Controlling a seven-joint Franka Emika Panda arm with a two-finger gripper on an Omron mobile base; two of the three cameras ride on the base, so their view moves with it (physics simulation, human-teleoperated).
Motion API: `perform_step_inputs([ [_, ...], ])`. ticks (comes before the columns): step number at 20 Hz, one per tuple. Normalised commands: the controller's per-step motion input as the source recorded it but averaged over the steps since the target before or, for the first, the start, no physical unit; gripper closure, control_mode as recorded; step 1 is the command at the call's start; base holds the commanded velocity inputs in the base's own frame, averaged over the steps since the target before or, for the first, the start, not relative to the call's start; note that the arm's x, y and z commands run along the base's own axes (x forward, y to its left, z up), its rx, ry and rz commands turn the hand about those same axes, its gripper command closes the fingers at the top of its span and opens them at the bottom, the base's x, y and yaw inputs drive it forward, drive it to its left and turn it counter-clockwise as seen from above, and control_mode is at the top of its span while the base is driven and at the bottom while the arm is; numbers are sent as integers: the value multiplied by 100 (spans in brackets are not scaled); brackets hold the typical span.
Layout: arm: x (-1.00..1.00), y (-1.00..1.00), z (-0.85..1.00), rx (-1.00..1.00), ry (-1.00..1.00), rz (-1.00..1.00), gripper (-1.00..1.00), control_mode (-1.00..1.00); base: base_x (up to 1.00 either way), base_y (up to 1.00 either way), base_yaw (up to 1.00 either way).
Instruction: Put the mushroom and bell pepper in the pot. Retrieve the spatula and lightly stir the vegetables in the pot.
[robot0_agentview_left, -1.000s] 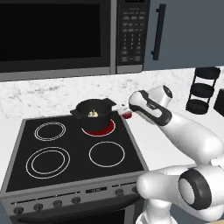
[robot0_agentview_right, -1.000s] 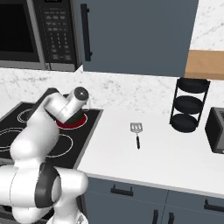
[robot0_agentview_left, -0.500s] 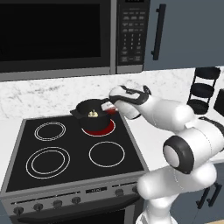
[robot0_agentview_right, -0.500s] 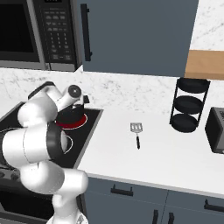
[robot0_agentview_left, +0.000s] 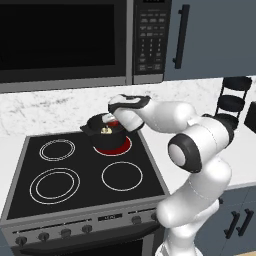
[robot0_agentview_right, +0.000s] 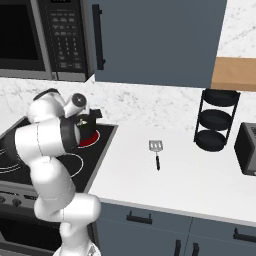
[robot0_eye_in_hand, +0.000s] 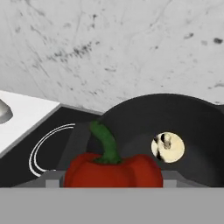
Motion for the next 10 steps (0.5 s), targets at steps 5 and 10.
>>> perform_step_inputs([
  [5, 51, 26, -20, -3, 0, 0, 100, -100, 0, 0, 0],
  [10, 54, 6, -32, -3, 0, 0, 100, -100, 0, 0, 0],
])
